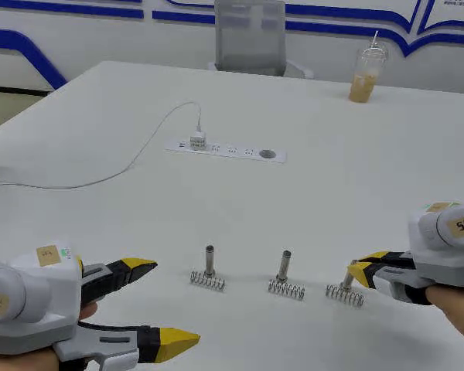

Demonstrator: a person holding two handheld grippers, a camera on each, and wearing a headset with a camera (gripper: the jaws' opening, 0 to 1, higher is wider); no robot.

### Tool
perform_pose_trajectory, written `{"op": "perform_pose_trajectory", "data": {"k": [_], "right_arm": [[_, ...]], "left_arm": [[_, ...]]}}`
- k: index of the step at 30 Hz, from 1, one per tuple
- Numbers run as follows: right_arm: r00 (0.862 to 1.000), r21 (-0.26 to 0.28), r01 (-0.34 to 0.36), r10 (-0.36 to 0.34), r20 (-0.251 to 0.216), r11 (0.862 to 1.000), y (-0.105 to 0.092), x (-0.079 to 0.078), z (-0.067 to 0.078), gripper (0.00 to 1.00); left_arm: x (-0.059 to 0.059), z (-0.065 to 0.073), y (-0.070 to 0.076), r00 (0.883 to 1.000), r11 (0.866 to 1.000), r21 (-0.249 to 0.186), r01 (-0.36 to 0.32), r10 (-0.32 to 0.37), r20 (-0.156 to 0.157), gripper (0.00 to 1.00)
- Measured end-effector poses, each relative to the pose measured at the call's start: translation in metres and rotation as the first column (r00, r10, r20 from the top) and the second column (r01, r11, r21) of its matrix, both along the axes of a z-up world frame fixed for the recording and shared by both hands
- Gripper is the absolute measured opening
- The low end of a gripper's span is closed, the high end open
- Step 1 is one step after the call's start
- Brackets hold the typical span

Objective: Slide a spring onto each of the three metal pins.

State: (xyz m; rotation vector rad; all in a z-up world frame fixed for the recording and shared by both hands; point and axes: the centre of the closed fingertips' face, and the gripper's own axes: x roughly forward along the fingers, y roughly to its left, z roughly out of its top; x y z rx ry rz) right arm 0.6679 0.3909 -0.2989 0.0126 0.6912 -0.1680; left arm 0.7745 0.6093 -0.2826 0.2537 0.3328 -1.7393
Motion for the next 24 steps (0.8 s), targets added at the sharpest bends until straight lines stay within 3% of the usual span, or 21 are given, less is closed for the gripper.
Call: {"op": "perform_pose_trajectory", "data": {"k": [15, 24], "right_arm": [[1.0, -0.012, -0.016, 0.016, 0.017, 1.0, 0.0, -0.006, 0.009, 0.16], [0.998, -0.017, -0.056, 0.056, 0.009, 0.998, 0.0, -0.015, 0.006, 0.17]], "left_arm": [[-0.001, 0.003, -0.002, 1.0, 1.0, -0.002, 0.002, -0.002, 0.006, 0.78], [-0.001, 0.003, -0.002, 1.0, 1.0, -0.002, 0.004, -0.004, 0.01, 0.78]]}}
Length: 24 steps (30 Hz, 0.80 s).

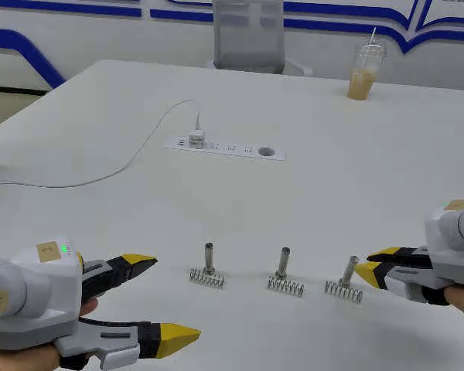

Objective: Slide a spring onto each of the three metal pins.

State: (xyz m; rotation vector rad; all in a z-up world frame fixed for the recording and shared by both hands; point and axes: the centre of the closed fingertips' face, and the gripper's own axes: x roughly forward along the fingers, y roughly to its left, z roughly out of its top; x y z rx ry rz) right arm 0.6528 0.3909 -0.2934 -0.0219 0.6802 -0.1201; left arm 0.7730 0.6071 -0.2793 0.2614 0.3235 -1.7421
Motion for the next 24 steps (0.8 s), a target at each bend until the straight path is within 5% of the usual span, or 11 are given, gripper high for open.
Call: {"op": "perform_pose_trajectory", "data": {"k": [24], "right_arm": [[0.977, 0.016, -0.193, 0.194, -0.086, 0.981, 0.012, -0.008, -0.036, 0.17]], "left_arm": [[0.0, 0.003, 0.0, 1.0, 1.0, 0.004, 0.0, 0.0, 0.005, 0.78]]}}
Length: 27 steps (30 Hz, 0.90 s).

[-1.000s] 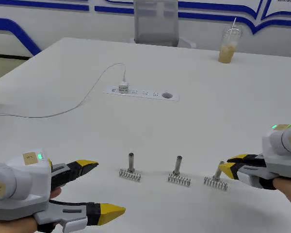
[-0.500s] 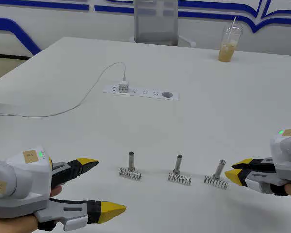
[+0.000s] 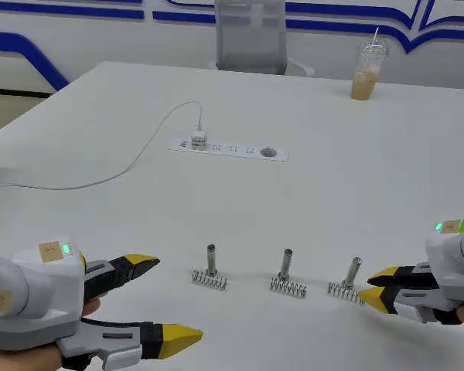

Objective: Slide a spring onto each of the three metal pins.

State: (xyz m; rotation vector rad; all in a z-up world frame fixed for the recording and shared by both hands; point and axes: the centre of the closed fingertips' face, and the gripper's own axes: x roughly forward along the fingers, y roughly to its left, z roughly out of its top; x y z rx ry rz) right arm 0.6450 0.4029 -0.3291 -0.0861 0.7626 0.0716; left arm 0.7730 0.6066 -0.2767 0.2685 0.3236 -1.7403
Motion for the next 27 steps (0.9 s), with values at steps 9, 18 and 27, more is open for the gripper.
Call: {"op": "perform_pose_trajectory", "data": {"k": [9, 18, 27], "right_arm": [[0.998, -0.004, -0.052, 0.052, -0.036, 0.999, 0.004, 0.001, -0.011, 0.16], [0.994, -0.006, -0.099, 0.098, -0.056, 0.995, 0.008, 0.003, -0.012, 0.15], [0.99, 0.001, -0.116, 0.116, -0.079, 0.993, 0.01, -0.001, -0.015, 0.14]], "left_arm": [[0.0, 0.0, 0.001, 1.0, 1.0, 0.002, -0.001, 0.001, -0.001, 0.77], [-0.001, 0.001, 0.001, 1.0, 1.0, 0.002, 0.003, -0.003, -0.001, 0.77], [-0.004, 0.0, 0.001, 1.0, 1.0, 0.001, 0.008, -0.008, -0.004, 0.77]]}}
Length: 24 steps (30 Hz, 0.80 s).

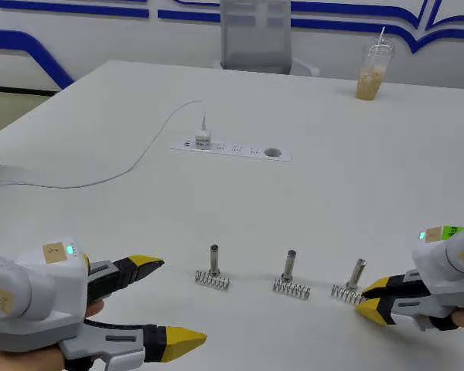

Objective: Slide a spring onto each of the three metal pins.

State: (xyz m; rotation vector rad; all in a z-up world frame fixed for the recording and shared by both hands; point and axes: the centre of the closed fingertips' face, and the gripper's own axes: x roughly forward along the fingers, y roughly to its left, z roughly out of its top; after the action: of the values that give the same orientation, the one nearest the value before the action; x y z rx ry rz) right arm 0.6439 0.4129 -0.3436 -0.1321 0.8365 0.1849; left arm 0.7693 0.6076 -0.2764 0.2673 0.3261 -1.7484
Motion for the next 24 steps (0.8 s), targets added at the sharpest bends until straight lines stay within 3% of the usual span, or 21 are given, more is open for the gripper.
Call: {"op": "perform_pose_trajectory", "data": {"k": [13, 24], "right_arm": [[1.0, -0.011, -0.015, 0.015, -0.015, 1.0, 0.0, -0.001, -0.002, 0.12], [1.0, 0.012, 0.002, -0.002, -0.015, 1.0, 0.003, -0.005, 0.002, 0.11]], "left_arm": [[-0.005, 0.002, -0.001, 1.0, 1.0, -0.006, 0.011, -0.011, -0.004, 0.76], [-0.015, 0.006, -0.003, 0.999, 0.999, -0.015, 0.042, -0.042, -0.004, 0.73]]}}
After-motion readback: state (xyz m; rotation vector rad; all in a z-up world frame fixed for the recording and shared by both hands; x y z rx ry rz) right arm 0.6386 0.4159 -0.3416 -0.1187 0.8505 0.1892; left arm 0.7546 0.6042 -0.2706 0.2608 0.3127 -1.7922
